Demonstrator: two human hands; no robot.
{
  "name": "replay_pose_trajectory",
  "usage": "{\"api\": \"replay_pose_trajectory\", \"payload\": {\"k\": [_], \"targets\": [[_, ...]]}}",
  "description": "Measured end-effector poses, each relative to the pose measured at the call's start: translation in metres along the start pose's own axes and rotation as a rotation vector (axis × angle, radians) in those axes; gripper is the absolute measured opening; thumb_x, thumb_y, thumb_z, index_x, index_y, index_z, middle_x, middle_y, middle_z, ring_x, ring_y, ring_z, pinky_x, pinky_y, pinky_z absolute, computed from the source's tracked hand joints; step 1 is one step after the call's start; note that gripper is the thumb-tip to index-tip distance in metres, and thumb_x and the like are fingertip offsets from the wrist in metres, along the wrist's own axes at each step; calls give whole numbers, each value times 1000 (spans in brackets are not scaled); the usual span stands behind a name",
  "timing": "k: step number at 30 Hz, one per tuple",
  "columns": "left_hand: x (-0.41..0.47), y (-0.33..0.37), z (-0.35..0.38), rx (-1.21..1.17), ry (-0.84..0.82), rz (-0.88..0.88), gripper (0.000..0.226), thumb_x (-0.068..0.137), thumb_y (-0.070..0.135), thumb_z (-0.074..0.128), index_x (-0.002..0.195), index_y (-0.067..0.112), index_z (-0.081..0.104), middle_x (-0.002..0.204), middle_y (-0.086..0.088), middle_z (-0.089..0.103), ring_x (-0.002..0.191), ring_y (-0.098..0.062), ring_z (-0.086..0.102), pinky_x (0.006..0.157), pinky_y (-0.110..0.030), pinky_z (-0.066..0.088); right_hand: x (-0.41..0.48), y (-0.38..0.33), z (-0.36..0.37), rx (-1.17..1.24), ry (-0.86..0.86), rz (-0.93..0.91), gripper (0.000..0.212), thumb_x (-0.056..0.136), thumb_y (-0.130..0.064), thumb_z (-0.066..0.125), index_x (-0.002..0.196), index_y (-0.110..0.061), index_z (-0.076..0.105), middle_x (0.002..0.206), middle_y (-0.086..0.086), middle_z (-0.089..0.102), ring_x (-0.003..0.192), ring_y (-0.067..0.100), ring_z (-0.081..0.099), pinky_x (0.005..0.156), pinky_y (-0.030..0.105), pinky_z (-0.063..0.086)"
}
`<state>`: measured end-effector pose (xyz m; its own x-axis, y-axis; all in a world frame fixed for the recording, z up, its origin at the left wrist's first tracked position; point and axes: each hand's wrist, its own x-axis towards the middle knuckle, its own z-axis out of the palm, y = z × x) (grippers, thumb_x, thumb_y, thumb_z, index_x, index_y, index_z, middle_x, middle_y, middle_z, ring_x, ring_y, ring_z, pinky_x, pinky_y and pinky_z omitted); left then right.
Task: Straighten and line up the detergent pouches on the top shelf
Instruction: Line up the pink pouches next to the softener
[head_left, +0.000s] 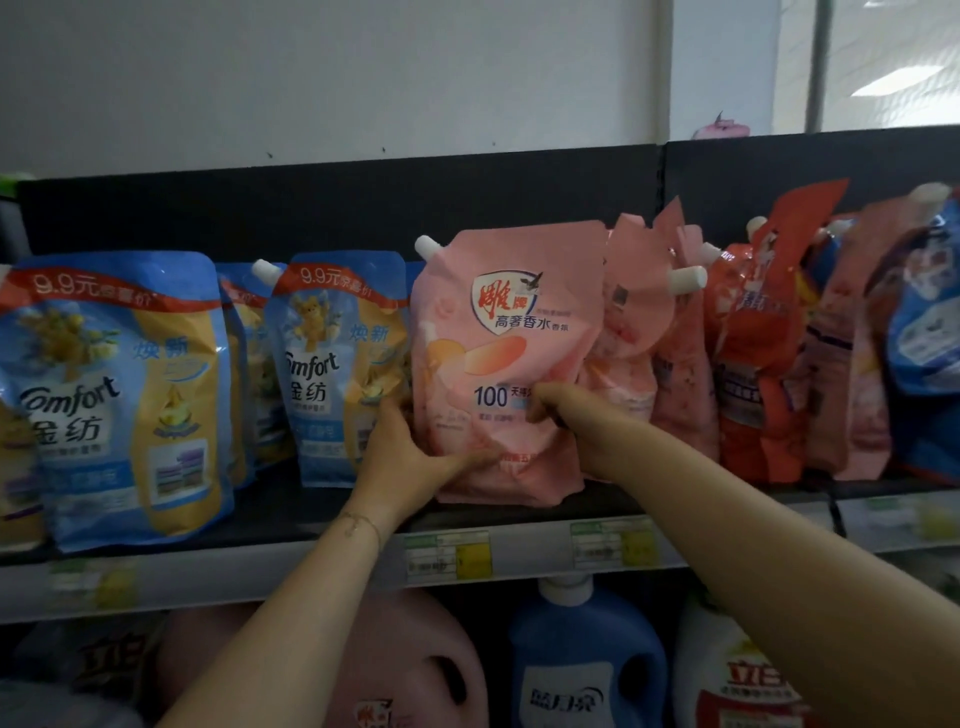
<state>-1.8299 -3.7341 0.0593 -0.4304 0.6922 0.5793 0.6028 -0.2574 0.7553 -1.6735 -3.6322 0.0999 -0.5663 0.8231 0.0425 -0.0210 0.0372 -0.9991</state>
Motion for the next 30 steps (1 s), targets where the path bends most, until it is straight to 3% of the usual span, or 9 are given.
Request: {"api": "replay_pose_trajectory", "payload": {"k": [2, 5, 8, 11, 14, 16, 20, 26, 30], "targets": [[0, 0, 0, -10, -11, 17, 118, 26, 65, 87, 128, 27, 42, 121, 16, 57, 109, -1, 56, 95, -31, 50, -7, 1, -1, 46, -23, 7, 39, 43, -9, 49, 82, -9, 57, 81, 13, 58, 87, 30, 56, 95, 47, 46], [-4, 6, -1, -52, 72, 128, 96, 42, 71, 81, 123, 28, 53, 114, 22, 60, 104, 10, 56, 90, -21, 51, -13, 2, 1, 104, -33, -10, 18, 49, -9, 49, 67, -13, 49, 72, 8, 51, 79, 28, 51, 79, 38, 47], [-10, 13, -3, -159, 195, 174, 82, 51, 73, 74, 120, 36, 51, 117, 14, 60, 105, 5, 58, 82, -14, 50, -16, 3, 12, 126, -54, -8, 8, 56, -7, 48, 60, -13, 46, 63, 4, 50, 66, 22, 50, 64, 28, 42], [-13, 14, -3, -196, 274, 77, 90, 54, 61, 81, 126, 20, 46, 117, 7, 59, 103, -5, 60, 83, -20, 50, -17, 1, 31, 136, -73, 20, 8, 58, -8, 48, 65, -11, 49, 67, 7, 53, 69, 24, 51, 67, 30, 44], [-14, 16, -3, -145, 421, -9, 68, 63, 48, 77, 110, 11, 45, 97, 10, 55, 85, -6, 56, 68, -12, 41, -12, 3, 45, 139, 14, -3, 11, 72, -4, 49, 63, -11, 50, 68, 7, 53, 73, 27, 53, 73, 33, 46], [-13, 16, -2, -109, 478, -33, 57, 71, 42, 77, 105, 12, 42, 91, 13, 51, 77, 0, 51, 63, -12, 37, -7, 6, 48, 99, 123, -131, 12, 78, -5, 53, 69, -11, 58, 75, 6, 59, 81, 26, 57, 77, 32, 47], [-10, 16, -3, -67, 518, -51, 48, 80, 38, 72, 107, 10, 43, 104, 1, 54, 91, -13, 54, 74, -25, 40, -17, 11, 47, -164, 194, -383, 20, 93, -21, 49, 112, -16, 55, 102, -1, 59, 96, 16, 54, 86, 32, 45], [-13, 17, -4, -28, 524, -31, 52, 84, 37, 69, 114, 3, 44, 107, 1, 52, 94, -12, 52, 75, -24, 40, -44, 20, 30, -619, 342, -644, 14, 90, -26, 53, 93, -13, 56, 85, 0, 62, 78, 19, 58, 69, 38, 51], [-13, 17, -3, -19, 504, -42, 44, 85, 38, 67, 109, 10, 42, 107, 0, 55, 92, -14, 54, 75, -26, 40, -57, 20, 5, -854, 533, -594, 29, 91, -37, 51, 70, -18, 51, 64, -4, 53, 59, 14, 49, 50, 29, 36]]}}
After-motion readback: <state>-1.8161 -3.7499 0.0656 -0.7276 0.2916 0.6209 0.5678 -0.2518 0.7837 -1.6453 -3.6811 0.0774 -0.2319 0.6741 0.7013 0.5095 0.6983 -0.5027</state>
